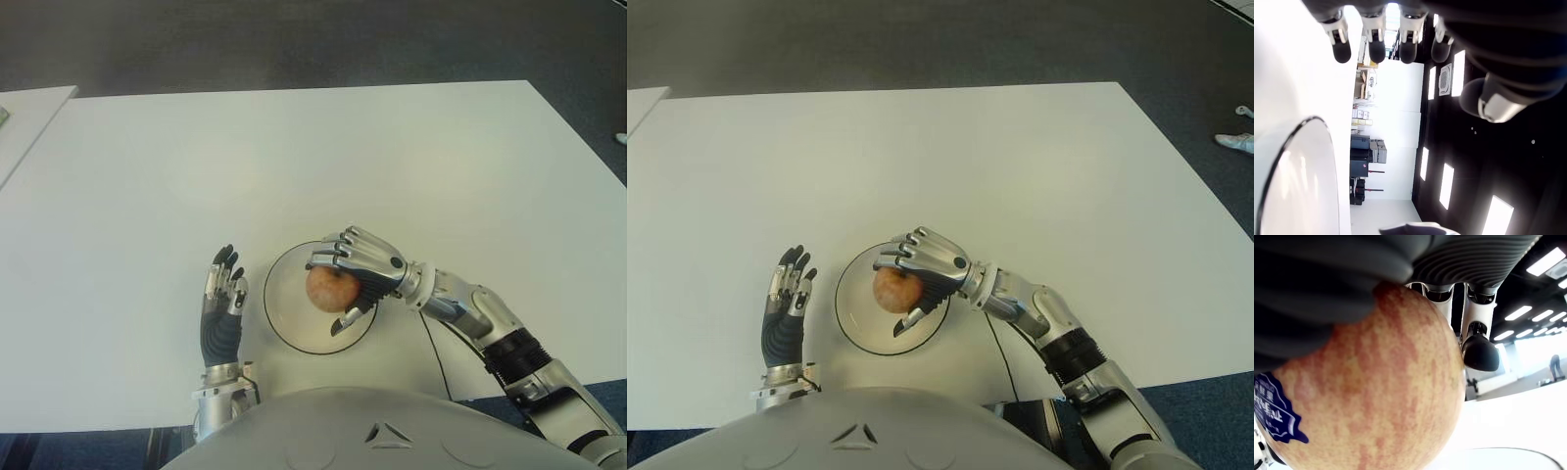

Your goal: Put the apples into the plate.

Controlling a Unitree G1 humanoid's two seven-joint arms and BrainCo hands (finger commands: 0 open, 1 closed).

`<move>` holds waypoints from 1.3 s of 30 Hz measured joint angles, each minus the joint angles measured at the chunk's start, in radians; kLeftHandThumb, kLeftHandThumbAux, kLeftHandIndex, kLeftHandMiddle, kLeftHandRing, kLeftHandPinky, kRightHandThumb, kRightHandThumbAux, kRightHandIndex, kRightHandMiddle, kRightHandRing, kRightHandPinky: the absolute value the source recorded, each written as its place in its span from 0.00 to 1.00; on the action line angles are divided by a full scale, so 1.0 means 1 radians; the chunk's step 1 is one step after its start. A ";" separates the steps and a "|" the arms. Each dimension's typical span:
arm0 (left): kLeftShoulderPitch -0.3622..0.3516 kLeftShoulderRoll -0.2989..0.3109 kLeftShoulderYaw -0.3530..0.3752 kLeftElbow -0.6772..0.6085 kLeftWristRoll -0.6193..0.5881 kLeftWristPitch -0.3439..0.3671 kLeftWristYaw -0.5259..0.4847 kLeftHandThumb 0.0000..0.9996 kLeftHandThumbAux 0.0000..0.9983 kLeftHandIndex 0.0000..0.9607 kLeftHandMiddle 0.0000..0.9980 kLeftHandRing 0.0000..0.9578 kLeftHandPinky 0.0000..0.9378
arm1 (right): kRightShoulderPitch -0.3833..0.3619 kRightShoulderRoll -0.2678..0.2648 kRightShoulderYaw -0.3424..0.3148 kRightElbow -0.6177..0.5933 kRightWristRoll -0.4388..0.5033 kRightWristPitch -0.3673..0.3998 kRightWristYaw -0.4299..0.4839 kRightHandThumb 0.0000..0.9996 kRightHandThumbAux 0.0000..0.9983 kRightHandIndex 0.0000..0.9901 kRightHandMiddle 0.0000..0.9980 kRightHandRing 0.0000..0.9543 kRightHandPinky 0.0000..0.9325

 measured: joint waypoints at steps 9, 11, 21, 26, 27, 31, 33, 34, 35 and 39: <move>0.002 0.000 -0.013 -0.002 0.007 -0.015 0.012 0.09 0.45 0.01 0.00 0.00 0.00 | -0.066 0.036 0.070 0.147 -0.139 0.018 -0.088 0.85 0.67 0.41 0.53 0.87 0.88; 0.005 0.001 -0.021 -0.004 0.006 -0.015 0.015 0.09 0.46 0.01 0.00 0.00 0.00 | -0.085 0.042 0.088 0.188 -0.163 0.027 -0.121 0.85 0.68 0.41 0.53 0.87 0.89; 0.025 0.002 -0.038 -0.018 0.006 -0.021 0.027 0.10 0.45 0.02 0.00 0.00 0.01 | -0.211 0.095 0.182 0.339 -0.220 0.096 -0.206 0.86 0.67 0.41 0.55 0.88 0.92; 0.027 0.002 -0.037 -0.017 0.009 -0.036 0.031 0.10 0.45 0.02 0.00 0.00 0.01 | -0.265 0.147 0.242 0.451 -0.238 0.151 -0.321 0.86 0.67 0.42 0.56 0.87 0.92; 0.027 0.002 -0.038 -0.016 0.011 -0.039 0.033 0.10 0.45 0.02 0.00 0.00 0.01 | -0.273 0.152 0.252 0.464 -0.239 0.157 -0.333 0.86 0.67 0.42 0.56 0.87 0.92; 0.029 0.003 -0.038 -0.015 0.016 -0.045 0.036 0.10 0.44 0.02 0.00 0.00 0.00 | -0.294 0.156 0.283 0.494 -0.239 0.169 -0.377 0.87 0.67 0.43 0.56 0.86 0.91; 0.030 0.003 -0.039 -0.015 0.016 -0.046 0.037 0.10 0.44 0.02 0.00 0.00 0.00 | -0.299 0.156 0.293 0.503 -0.238 0.173 -0.395 0.87 0.67 0.42 0.56 0.86 0.91; 0.031 0.003 -0.040 -0.015 0.016 -0.046 0.037 0.10 0.45 0.02 0.00 0.00 0.00 | -0.301 0.156 0.298 0.508 -0.238 0.175 -0.405 0.86 0.67 0.42 0.56 0.86 0.91; 0.033 0.003 -0.040 -0.016 0.016 -0.046 0.037 0.10 0.45 0.02 0.00 0.00 0.00 | -0.303 0.156 0.303 0.513 -0.238 0.176 -0.415 0.86 0.67 0.42 0.56 0.86 0.91; 0.037 0.002 -0.044 -0.016 0.015 -0.046 0.038 0.11 0.45 0.03 0.00 0.00 0.02 | -0.313 0.161 0.321 0.534 -0.233 0.177 -0.440 0.87 0.67 0.42 0.56 0.86 0.91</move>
